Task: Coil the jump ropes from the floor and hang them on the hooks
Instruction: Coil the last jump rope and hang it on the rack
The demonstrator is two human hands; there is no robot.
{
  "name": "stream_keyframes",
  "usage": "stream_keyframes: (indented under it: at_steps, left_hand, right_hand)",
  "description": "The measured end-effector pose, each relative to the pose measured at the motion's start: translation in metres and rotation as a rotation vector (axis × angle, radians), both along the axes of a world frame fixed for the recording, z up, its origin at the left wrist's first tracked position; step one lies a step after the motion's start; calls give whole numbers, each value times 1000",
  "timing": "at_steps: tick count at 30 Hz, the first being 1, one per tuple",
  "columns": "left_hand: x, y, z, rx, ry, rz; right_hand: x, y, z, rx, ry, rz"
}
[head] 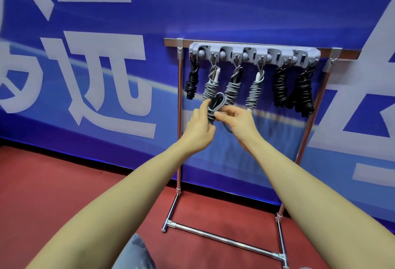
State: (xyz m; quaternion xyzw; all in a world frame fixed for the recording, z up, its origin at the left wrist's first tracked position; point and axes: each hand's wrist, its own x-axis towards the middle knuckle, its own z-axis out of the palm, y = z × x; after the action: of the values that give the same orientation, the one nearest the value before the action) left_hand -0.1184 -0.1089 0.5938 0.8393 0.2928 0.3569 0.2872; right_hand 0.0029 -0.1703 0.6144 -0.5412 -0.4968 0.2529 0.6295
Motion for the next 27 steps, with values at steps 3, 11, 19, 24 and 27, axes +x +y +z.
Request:
stream_keyframes:
  at_steps: [3,11,19,24,27]
  left_hand:
    - [4,-1,2,149,100,119]
    - [5,7,17,129,28,323]
    - [-3,11,24,25,177,197]
    - [-8,11,18,-213,-69,-57]
    - [-6,8,17,-131,-79,2]
  right_hand:
    - [0,-1,1,12,-15,-8]
    - [4,6,-6,25,45,76]
    - [7,8,-6,37,18,-44]
    - [5,11,-11,16,122,-8]
    - [8,9,-9,-9,102,-90]
